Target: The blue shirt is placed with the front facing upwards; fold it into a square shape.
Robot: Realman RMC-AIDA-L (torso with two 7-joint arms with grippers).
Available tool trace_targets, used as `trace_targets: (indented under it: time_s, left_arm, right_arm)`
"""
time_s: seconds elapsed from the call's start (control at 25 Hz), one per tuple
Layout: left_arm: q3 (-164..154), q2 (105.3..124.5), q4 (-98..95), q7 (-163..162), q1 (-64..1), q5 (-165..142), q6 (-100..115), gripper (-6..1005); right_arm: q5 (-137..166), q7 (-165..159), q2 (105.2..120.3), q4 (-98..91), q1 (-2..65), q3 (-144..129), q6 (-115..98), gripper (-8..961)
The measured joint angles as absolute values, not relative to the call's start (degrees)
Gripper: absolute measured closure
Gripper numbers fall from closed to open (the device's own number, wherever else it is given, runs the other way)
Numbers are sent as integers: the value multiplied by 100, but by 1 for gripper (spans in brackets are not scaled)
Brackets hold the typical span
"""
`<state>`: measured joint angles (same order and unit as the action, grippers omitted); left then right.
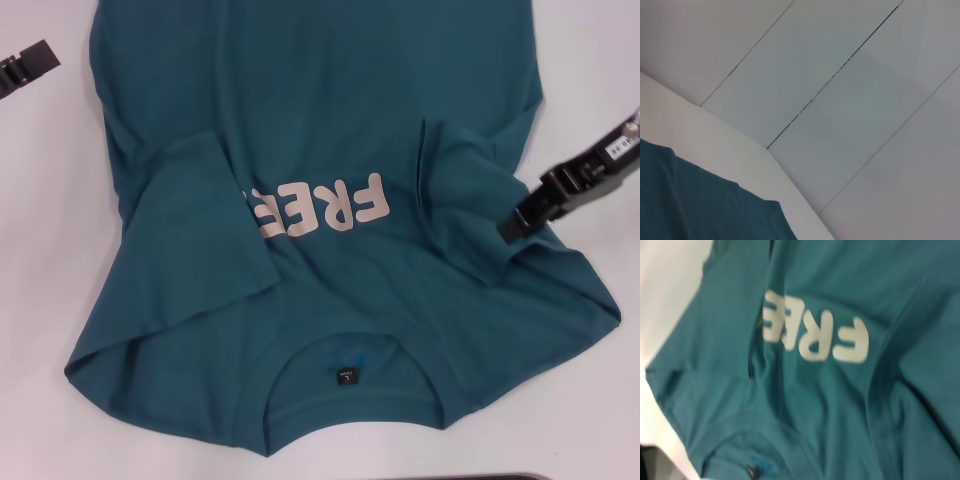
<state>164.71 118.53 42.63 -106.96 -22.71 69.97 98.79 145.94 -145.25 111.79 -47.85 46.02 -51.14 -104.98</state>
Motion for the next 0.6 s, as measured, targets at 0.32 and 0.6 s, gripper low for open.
trace_targets:
  time_s: [0.32,0.6]
  left_arm:
    - [16471,11851,4263,-10757,-2269,7016,9865,236]
    - [16478,11848,4263,-10760,-2258,7031,9861,236]
  right_arm:
    - [14950,-14636,11203,-4586,4565,-5128,-10688,621]
    - [15343,-14801,11462,-4542,4510,-5063,-10366,622]
